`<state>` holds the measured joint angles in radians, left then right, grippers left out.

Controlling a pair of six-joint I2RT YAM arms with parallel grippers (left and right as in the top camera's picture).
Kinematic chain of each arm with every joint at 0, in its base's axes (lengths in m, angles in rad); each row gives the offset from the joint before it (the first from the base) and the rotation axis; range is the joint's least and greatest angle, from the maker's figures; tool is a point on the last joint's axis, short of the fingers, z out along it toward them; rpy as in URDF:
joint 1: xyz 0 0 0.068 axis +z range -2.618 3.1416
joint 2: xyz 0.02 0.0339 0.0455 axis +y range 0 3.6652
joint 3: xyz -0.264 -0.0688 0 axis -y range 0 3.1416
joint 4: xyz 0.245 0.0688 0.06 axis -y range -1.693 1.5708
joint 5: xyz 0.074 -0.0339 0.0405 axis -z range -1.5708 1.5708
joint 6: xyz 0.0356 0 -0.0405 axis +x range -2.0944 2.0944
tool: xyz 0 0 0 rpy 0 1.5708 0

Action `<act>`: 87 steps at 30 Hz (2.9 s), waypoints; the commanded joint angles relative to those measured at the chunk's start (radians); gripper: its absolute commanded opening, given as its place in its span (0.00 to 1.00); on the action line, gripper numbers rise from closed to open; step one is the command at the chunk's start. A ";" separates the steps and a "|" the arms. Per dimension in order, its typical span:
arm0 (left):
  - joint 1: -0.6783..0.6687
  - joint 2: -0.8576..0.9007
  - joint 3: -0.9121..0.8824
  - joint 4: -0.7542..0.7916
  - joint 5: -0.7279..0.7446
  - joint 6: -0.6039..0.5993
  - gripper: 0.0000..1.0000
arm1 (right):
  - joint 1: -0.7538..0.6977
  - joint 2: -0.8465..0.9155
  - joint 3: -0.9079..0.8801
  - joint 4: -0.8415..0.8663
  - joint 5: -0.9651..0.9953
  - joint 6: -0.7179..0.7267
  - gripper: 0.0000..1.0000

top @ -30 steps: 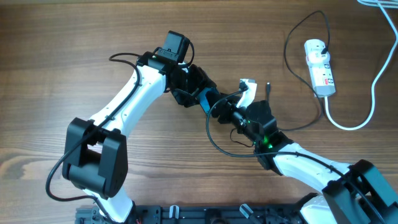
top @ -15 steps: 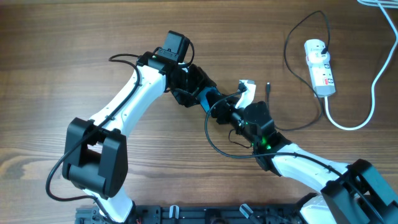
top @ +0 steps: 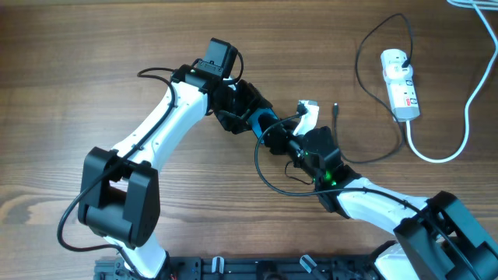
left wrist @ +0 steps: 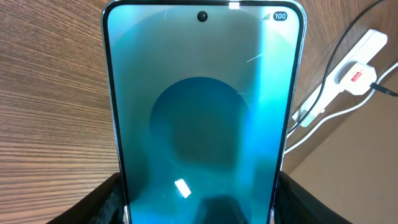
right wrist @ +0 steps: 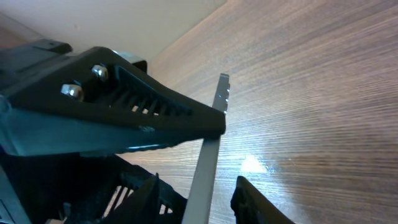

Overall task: Plug charger to phone and switch on socket
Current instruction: 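Grasp the phone's edge with the right gripper, taking it from the left, then release the phone with the left gripper and pull it back, then regrasp the phone's top edge with the left gripper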

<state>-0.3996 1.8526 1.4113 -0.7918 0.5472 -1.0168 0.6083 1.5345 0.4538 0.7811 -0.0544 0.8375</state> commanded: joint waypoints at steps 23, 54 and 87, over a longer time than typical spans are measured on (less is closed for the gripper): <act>-0.024 -0.033 0.024 0.019 0.027 -0.013 0.38 | 0.008 0.011 0.014 0.039 -0.082 0.003 0.17; 0.357 -0.336 0.024 -0.167 -0.342 0.277 0.57 | -0.278 0.005 0.014 0.090 -0.639 0.895 0.05; -0.011 -0.373 -0.005 -0.260 -0.290 -0.168 0.87 | -0.285 0.006 0.014 0.183 -0.695 1.234 0.04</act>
<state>-0.3710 1.4178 1.4155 -1.0805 0.2863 -1.0855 0.3244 1.5501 0.4480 0.9508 -0.7437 2.0644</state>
